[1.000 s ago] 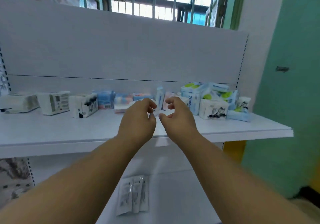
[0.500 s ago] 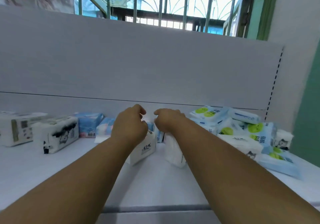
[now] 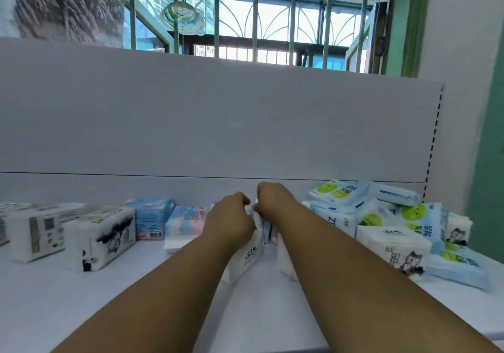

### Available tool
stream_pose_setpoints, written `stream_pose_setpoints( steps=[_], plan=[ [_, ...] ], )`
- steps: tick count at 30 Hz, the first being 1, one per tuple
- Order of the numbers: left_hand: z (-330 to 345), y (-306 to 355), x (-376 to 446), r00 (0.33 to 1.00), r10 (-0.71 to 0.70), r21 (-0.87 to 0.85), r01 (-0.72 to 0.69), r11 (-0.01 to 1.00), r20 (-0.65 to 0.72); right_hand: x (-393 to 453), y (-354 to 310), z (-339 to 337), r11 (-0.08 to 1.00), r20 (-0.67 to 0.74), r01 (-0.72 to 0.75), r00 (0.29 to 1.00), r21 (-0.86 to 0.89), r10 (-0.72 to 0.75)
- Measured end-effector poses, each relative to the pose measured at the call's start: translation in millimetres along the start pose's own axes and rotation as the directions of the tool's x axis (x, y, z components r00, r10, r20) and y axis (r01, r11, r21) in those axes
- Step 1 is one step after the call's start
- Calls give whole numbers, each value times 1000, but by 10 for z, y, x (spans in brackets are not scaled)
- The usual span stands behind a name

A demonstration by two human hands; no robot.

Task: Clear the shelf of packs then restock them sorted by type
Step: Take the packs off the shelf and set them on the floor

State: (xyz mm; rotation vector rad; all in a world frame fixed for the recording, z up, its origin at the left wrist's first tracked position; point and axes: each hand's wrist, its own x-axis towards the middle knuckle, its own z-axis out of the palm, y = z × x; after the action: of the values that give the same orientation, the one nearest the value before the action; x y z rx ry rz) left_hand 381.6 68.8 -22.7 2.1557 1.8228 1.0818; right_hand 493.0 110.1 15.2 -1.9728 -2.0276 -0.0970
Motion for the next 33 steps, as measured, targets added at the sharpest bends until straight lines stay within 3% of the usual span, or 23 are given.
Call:
stream_pose_setpoints(
  steps=[2, 4, 7, 10, 14, 16, 21, 26, 29, 33],
  plan=[
    [31, -42, -4, 1000, 6, 0, -6, 1000, -16, 76, -45, -51, 996, 1, -14, 1000, -89, 14],
    [34, -54, -21, 999, 24, 6, -24, 1000, -40, 89, -35, -76, 999, -96, -10, 995, -46, 5],
    [-12, -28, -67, 993, 53, -17, -55, 998, -101, -180, 25, -164, 972, -413, 99, 911, 212, -3],
    [-99, 59, -110, 980, 31, -132, -58, 990, -194, -543, 29, -360, 878, -588, 220, 805, 426, 84],
    [-188, 302, -274, 958, 33, -289, -119, 950, -285, -961, 56, -598, 685, -590, 349, 794, 639, 145],
    [-215, 435, -382, 964, 14, -386, -120, 915, -266, -1122, 194, -638, 631, -542, 313, 815, 710, 204],
    [-52, 739, -538, 988, -65, -664, -44, 747, -140, -1277, 939, -529, 898, -434, -32, 867, 439, 243],
    [151, 934, -537, 985, -97, -654, -21, 756, -143, -1180, 1362, -309, 966, -293, -198, 925, 167, 240],
    [245, 987, -520, 974, -145, -632, 4, 775, -171, -1092, 1431, -200, 974, -212, -224, 954, -44, 210],
    [320, 1029, -522, 958, -208, -637, 36, 770, -198, -964, 1448, -145, 987, -218, -142, 968, -73, 123]
  ],
)
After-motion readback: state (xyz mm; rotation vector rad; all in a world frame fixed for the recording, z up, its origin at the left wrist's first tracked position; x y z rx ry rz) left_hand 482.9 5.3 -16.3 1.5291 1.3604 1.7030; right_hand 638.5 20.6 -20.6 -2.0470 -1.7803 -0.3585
